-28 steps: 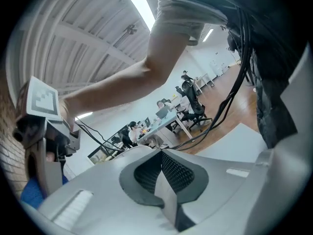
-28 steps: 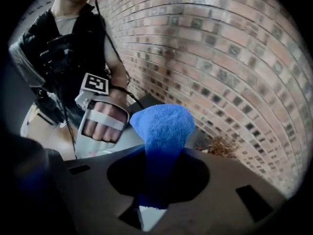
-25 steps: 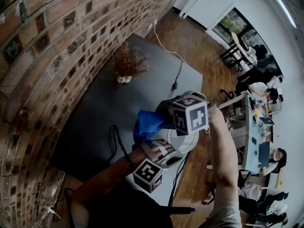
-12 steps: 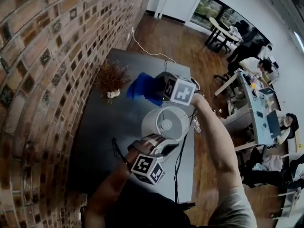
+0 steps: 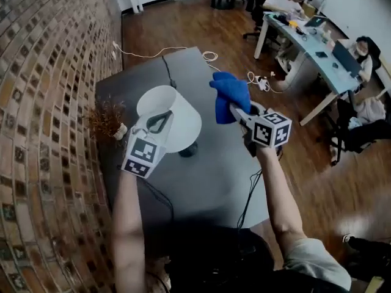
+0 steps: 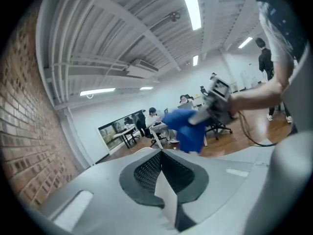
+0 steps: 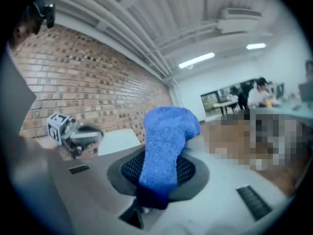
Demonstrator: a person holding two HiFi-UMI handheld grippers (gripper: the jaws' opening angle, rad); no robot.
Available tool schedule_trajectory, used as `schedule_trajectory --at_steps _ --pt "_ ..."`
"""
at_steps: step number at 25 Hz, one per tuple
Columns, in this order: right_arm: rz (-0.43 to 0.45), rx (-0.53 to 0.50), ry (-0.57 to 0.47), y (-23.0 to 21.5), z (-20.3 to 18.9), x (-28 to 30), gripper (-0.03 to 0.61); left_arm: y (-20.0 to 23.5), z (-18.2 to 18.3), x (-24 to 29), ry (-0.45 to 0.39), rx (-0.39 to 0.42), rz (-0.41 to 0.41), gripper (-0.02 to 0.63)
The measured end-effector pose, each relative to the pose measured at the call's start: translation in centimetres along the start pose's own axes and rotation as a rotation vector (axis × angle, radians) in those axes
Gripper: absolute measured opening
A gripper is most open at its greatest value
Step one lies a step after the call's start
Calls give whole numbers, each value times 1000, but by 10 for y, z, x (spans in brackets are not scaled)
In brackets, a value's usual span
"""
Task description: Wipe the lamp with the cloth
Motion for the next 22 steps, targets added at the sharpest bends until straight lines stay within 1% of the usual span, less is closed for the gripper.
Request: schedule_trajectory --at_steps 2,4,5,7,8,9,11,13,14,15,16,18,20,22 --pt "-30 133 114 -3 -88 -12 91 29 1 12 22 -61 33 6" --pt "-7 210 225 14 -164 -16 91 53 -1 21 58 -117 71 6" --pt "12 238 275 26 -196 -18 91 61 -1 24 76 -143 82 6" --pt "62 299 338 49 -243 -21 91 68 -1 29 111 -187 75 6" --pt "91 338 341 59 -257 -21 91 68 0 30 135 -192 63 6" --pt "118 384 325 67 -265 -19 91 65 1 31 165 -176 55 6" --pt "172 509 239 78 -264 -9 91 59 1 32 239 -96 71 6" --pt "233 646 103 87 -244 12 89 58 -1 36 295 -25 109 6" --pt "263 687 33 91 -228 25 89 58 -1 37 307 -17 125 6" --pt "290 700 -31 97 -209 40 89 60 -1 38 312 -26 138 6" --pt "312 689 -89 102 -188 55 89 61 0 38 315 -40 151 6" --pt "330 636 -163 111 -154 91 89 63 -1 36 321 -59 179 6" --pt "325 619 -159 119 -145 128 88 64 -4 31 333 -59 208 6" --pt "332 640 -99 131 -158 158 87 62 -8 25 342 -53 220 6"
Point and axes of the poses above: the fingertips, and each gripper's own axes: x forward along the fingers, y to its left, z out of its top, the point moved 5 cm from there along -x, backward along the fingers, and after that the axes turned 8 degrees about -x, right-handed, at the moved point
